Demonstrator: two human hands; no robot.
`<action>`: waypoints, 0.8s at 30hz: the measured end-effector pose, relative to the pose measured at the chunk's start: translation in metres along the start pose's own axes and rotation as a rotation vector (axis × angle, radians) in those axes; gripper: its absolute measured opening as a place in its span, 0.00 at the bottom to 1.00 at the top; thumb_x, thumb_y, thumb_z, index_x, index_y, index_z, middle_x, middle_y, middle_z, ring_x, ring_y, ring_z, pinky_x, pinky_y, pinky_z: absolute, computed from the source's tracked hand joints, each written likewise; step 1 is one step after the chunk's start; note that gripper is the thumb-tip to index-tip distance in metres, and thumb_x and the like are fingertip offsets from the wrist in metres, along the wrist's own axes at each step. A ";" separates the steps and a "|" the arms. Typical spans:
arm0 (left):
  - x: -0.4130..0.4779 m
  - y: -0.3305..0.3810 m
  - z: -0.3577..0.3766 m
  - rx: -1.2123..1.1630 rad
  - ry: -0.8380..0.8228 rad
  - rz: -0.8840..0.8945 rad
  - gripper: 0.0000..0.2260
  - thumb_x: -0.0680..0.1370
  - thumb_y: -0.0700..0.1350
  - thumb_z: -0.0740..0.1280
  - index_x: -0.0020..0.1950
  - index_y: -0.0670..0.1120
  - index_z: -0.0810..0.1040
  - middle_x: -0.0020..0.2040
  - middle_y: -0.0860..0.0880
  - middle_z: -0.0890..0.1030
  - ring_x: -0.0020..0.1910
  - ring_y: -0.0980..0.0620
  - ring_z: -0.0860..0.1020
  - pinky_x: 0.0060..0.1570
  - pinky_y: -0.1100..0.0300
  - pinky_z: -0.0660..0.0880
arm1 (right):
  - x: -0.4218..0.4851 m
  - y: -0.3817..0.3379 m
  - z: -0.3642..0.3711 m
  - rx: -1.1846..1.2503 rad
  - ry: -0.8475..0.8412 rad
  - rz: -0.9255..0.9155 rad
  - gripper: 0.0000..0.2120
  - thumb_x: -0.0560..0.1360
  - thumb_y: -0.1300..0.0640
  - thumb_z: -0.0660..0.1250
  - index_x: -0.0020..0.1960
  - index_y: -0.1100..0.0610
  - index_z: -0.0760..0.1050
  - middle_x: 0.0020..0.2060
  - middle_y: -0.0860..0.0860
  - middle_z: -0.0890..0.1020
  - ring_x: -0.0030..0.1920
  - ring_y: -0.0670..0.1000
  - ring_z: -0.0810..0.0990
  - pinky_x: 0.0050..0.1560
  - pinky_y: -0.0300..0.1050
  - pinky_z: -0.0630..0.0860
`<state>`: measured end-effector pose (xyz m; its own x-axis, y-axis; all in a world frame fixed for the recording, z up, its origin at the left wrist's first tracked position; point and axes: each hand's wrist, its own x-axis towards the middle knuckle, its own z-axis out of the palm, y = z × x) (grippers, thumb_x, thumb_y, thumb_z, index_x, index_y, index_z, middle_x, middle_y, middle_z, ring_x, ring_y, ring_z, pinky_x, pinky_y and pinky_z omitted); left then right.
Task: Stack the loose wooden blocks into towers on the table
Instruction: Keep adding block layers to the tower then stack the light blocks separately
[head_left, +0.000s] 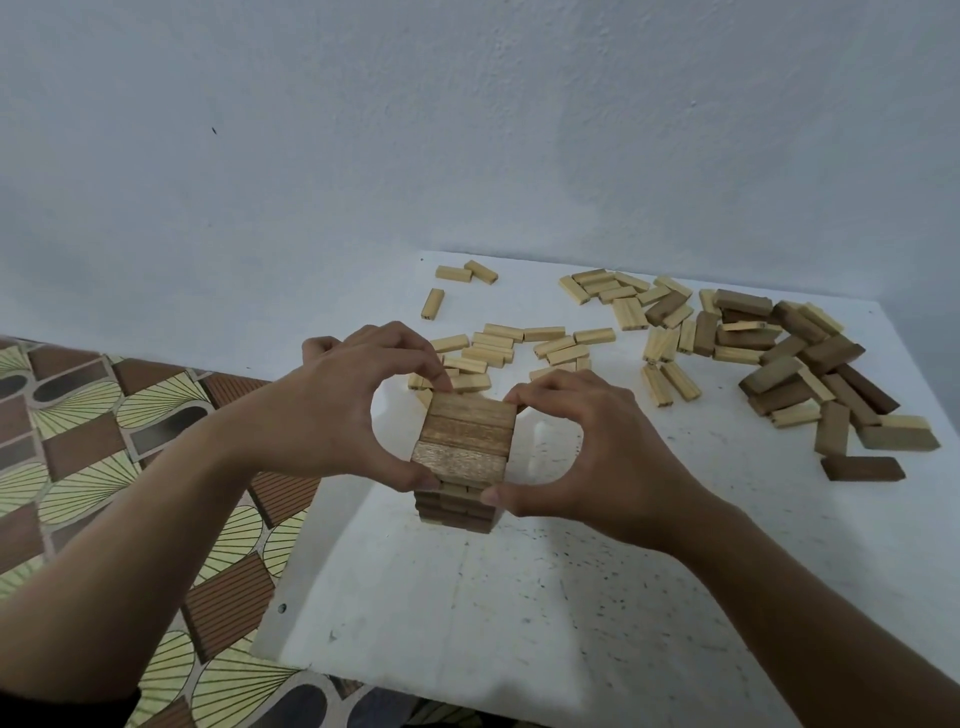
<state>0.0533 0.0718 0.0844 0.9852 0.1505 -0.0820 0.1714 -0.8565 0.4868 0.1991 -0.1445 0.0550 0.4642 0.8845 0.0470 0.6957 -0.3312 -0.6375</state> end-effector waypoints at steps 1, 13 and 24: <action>0.000 0.000 0.000 -0.003 -0.001 -0.003 0.31 0.59 0.71 0.74 0.59 0.65 0.73 0.63 0.65 0.69 0.68 0.63 0.66 0.68 0.49 0.56 | 0.000 0.000 0.000 0.004 0.002 -0.001 0.38 0.61 0.29 0.75 0.66 0.44 0.75 0.59 0.35 0.75 0.59 0.36 0.65 0.67 0.55 0.66; -0.009 -0.003 0.005 -0.066 0.011 -0.048 0.36 0.58 0.75 0.74 0.62 0.67 0.70 0.64 0.67 0.69 0.67 0.68 0.65 0.68 0.48 0.59 | -0.009 0.003 0.009 0.096 0.054 0.030 0.44 0.59 0.24 0.72 0.70 0.43 0.73 0.61 0.33 0.74 0.63 0.39 0.69 0.67 0.55 0.69; -0.035 0.025 0.071 -0.754 0.510 -0.327 0.21 0.80 0.64 0.55 0.70 0.62 0.73 0.64 0.66 0.78 0.65 0.68 0.73 0.69 0.55 0.70 | -0.034 -0.001 0.059 0.429 0.257 0.187 0.29 0.79 0.33 0.54 0.78 0.39 0.60 0.73 0.34 0.66 0.73 0.35 0.63 0.74 0.51 0.66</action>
<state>0.0235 0.0104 0.0379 0.7389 0.6737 -0.0120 0.2151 -0.2190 0.9517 0.1506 -0.1554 0.0088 0.7155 0.6965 0.0547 0.3262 -0.2638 -0.9077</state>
